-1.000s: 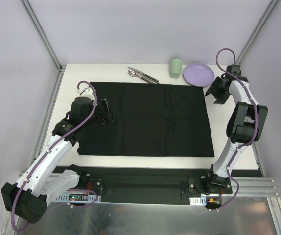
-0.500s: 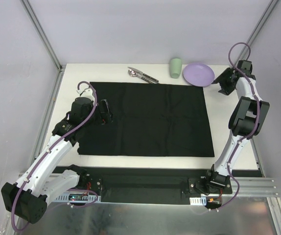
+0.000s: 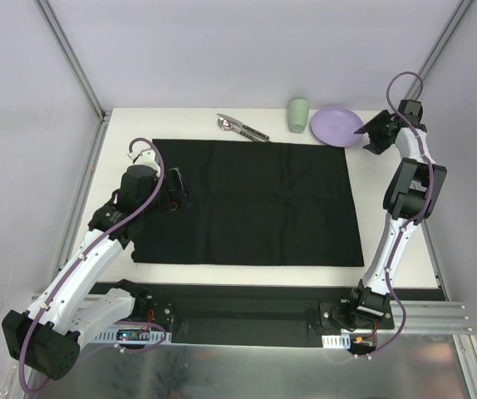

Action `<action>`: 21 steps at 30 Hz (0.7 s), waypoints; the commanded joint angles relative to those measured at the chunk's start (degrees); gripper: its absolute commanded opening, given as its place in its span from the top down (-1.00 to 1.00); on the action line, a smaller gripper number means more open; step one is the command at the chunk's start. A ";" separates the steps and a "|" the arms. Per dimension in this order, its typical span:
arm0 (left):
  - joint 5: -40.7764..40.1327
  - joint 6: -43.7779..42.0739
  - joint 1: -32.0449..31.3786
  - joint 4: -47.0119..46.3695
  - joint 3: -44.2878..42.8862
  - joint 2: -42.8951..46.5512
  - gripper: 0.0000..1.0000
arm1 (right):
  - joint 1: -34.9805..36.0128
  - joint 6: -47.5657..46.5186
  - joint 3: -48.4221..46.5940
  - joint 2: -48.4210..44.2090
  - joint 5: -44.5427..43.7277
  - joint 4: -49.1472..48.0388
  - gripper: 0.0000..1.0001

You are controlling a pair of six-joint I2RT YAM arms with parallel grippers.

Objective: Set the dinner table for one person
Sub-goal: Pick up the plate at the center of the board.

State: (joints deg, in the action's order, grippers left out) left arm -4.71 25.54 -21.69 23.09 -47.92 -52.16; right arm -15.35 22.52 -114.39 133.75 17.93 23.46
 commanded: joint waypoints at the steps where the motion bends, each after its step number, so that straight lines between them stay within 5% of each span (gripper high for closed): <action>1: -1.79 -0.31 0.16 -0.42 -0.42 0.57 -0.77 | -0.11 2.88 -5.92 2.03 2.19 -1.14 -0.30; 13: -2.67 0.04 0.51 -0.42 -1.12 -0.04 -0.80 | -0.11 3.41 -8.39 6.34 2.81 -0.79 -0.29; 21: -3.02 -0.14 0.60 -0.42 -1.30 0.22 -0.80 | -0.11 3.84 -10.50 8.71 3.77 -0.88 0.07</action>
State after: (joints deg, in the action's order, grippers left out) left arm -6.52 25.56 -21.65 23.09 -47.92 -52.27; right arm -15.35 25.30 -121.30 141.71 20.10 23.33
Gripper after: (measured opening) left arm 0.899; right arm 0.515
